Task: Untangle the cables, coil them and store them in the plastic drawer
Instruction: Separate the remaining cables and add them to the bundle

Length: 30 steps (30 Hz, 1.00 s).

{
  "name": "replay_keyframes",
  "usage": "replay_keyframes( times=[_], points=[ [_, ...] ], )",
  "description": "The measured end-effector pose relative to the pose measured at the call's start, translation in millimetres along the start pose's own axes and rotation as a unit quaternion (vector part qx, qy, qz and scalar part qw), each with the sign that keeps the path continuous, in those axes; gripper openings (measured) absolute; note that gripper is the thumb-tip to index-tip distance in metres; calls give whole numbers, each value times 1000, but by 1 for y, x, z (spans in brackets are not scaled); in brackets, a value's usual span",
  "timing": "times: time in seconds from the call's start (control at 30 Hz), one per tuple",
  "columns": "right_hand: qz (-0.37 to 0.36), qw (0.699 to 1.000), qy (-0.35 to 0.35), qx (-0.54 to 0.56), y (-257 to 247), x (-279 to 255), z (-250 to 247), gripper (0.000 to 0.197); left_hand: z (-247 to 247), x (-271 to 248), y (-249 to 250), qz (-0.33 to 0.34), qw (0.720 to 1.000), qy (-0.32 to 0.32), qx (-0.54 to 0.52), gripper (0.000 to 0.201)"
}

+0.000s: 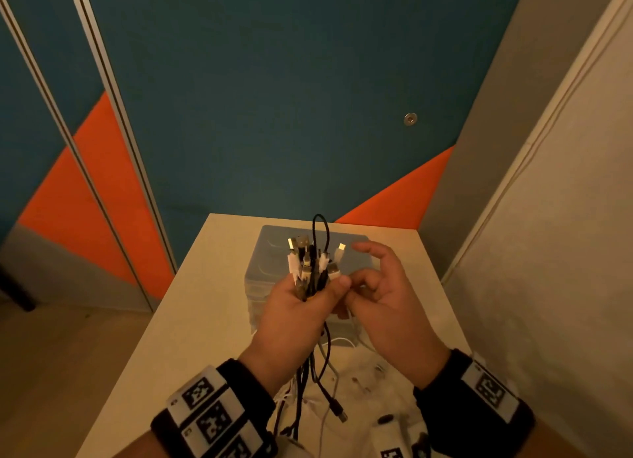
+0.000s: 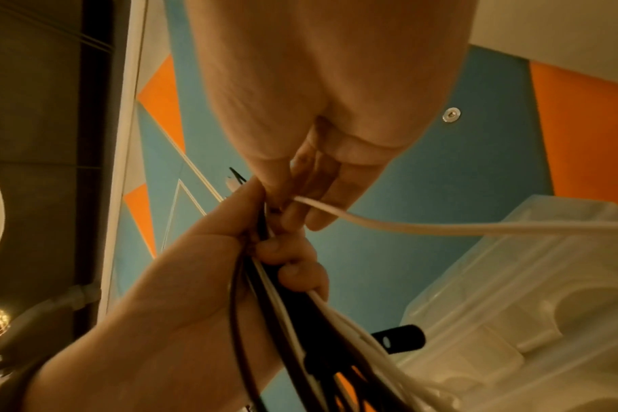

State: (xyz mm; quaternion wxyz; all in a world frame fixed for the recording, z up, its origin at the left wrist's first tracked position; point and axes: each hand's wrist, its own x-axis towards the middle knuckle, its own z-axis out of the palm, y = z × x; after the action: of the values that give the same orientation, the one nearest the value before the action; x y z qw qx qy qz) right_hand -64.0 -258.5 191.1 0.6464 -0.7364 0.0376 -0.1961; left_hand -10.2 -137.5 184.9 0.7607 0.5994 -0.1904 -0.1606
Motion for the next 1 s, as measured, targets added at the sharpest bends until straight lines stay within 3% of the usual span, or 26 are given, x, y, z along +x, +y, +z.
replay_keyframes(
  times=[0.13,0.23,0.43,0.73,0.83,0.9,1.0],
  points=[
    [5,997,-55,-46,15,-5,-4,46,0,5,5,0,1000,15,18,20],
    [33,991,-100,-86,39,-17,-10,46,-7,13,12,-35,996,55,-59,26],
    [97,964,-111,-221,95,-42,-44,20,-20,22,44,-28,989,31,-140,24],
    [203,930,-62,-300,155,-55,-100,16,-42,30,71,12,996,-2,-88,30],
    [179,940,-13,-290,142,-40,-92,21,-38,30,56,12,1000,-2,-10,23],
    [116,948,17,-297,116,-26,-78,20,-33,27,42,-4,999,-12,41,4],
    [7,956,27,-291,71,-9,-55,15,-19,21,20,-42,993,-38,108,9]
  ],
)
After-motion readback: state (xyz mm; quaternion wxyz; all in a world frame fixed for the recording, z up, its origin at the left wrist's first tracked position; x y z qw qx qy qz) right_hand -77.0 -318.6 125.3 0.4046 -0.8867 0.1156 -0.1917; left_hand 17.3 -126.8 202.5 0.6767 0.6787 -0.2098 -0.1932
